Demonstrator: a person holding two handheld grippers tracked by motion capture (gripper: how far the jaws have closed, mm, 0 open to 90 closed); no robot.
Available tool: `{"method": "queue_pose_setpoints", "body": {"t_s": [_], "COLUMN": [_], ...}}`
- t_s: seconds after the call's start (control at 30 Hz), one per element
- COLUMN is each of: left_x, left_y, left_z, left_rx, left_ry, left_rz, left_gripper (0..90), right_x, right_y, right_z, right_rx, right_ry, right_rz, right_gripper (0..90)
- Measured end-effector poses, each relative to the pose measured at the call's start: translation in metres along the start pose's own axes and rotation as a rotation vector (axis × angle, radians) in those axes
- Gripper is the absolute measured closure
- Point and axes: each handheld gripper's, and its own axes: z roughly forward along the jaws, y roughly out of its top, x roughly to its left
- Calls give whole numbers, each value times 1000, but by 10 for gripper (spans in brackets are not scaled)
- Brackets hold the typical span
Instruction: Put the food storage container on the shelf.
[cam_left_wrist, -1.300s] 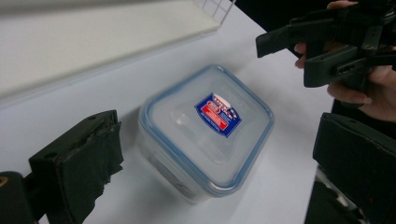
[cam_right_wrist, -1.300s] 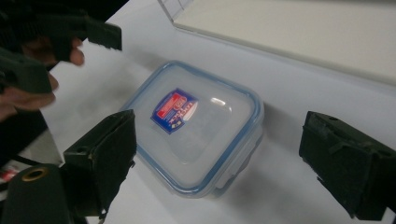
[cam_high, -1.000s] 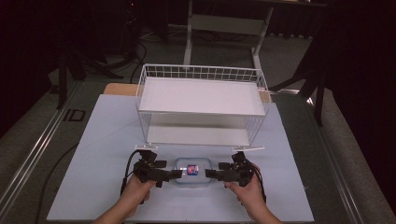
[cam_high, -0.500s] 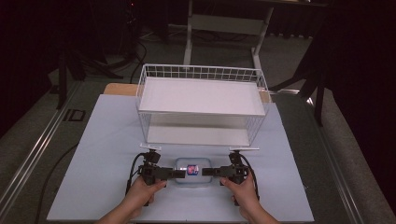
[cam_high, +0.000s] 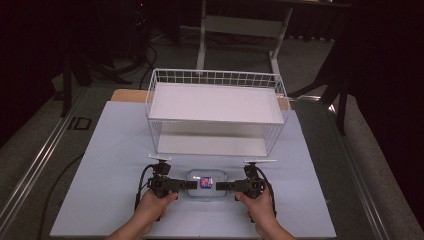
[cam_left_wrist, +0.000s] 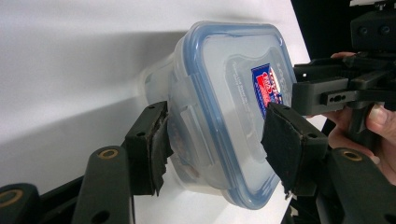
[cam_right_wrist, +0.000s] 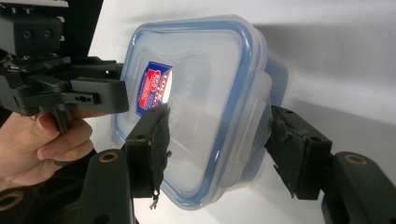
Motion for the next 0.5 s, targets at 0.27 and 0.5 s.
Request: {"method": "queue_pose_setpoints", "body": {"t_s": [0.27, 0.5], "left_x": [-14, -22], "left_y": [-6, -13], "left_z": [-6, -9], "left_rx": [-1, -28], "left_ry": [51, 84], "left_rz": [76, 108], "left_gripper": [470, 486], "right_x": [14, 18], "right_y": [-8, -14], "right_z": [-4, -6], "right_rx": [-26, -55], "right_ry": [-58, -67], "right_rz": [-92, -120], "right_gripper": [418, 428]}}
